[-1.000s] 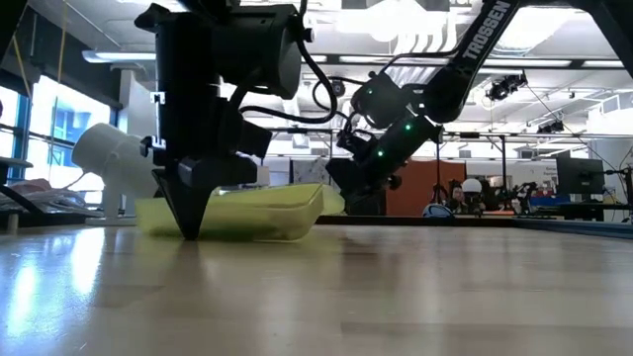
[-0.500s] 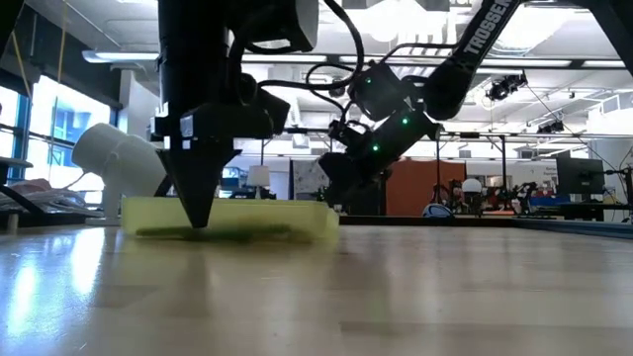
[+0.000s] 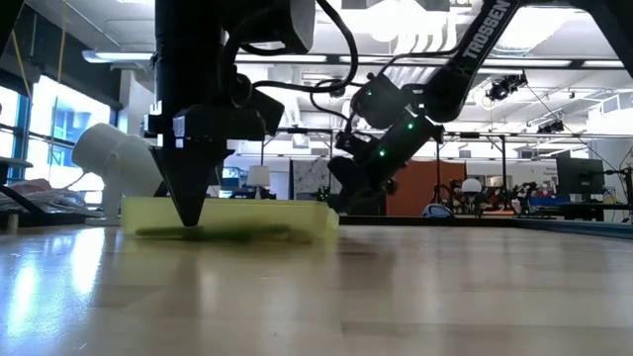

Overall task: Pick & place school supplies into a supply box
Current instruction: Close the supply box lid

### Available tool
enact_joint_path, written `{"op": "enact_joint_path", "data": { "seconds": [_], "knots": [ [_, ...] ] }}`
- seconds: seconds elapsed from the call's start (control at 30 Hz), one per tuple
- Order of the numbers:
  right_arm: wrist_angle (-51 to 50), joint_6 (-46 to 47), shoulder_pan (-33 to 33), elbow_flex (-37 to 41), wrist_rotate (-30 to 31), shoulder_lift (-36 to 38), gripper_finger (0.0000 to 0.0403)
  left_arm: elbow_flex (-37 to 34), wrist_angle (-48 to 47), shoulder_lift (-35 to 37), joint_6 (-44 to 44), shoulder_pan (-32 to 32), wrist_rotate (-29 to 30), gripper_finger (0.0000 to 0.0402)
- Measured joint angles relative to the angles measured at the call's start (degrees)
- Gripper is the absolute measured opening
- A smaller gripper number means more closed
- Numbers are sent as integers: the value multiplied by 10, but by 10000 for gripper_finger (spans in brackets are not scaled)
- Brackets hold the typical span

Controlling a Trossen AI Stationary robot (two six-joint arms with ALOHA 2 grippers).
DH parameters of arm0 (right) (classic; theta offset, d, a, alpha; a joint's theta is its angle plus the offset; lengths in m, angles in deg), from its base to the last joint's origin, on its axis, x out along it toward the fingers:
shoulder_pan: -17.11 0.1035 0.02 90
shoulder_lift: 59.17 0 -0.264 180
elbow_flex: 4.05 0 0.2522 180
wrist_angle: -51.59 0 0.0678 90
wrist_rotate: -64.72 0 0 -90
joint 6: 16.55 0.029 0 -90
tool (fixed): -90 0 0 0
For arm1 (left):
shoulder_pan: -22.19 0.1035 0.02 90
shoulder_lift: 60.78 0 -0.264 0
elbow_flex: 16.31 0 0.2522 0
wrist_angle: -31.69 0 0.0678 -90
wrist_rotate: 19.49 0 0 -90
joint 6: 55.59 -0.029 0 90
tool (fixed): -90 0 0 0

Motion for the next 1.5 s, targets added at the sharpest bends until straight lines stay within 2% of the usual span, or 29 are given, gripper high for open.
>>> {"op": "enact_joint_path", "data": {
  "seconds": [0.2,0.3,0.4,0.6,0.7,0.87,0.97,1.1,1.3,1.5],
  "knots": [
    [1,-2,-14,0,-21,0,1,0,0,0,-3,0,0,22],
    [11,-46,-17,0,-15,0,1,0,0,0,-4,0,0,16],
    [35,-85,-17,0,-17,0,1,0,0,0,-4,0,2,22],
    [129,-81,-12,-1,-30,0,0,0,0,1,-4,0,2,31],
    [145,-53,-12,-1,-56,0,0,0,-1,1,-4,0,3,21],
    [124,-92,-11,-1,-100,0,2,0,-1,1,-4,0,3,21],
    [96,-94,-12,-1,-83,0,18,0,-1,1,-4,0,3,32],
    [49,-110,-12,0,-62,0,60,0,0,1,-4,0,3,34],
    [75,-114,-7,0,-58,0,117,0,0,1,19,0,-13,19],
    [68,-96,-19,0,-57,-12,130,0,0,1,36,0,-12,35]
  ]
}}
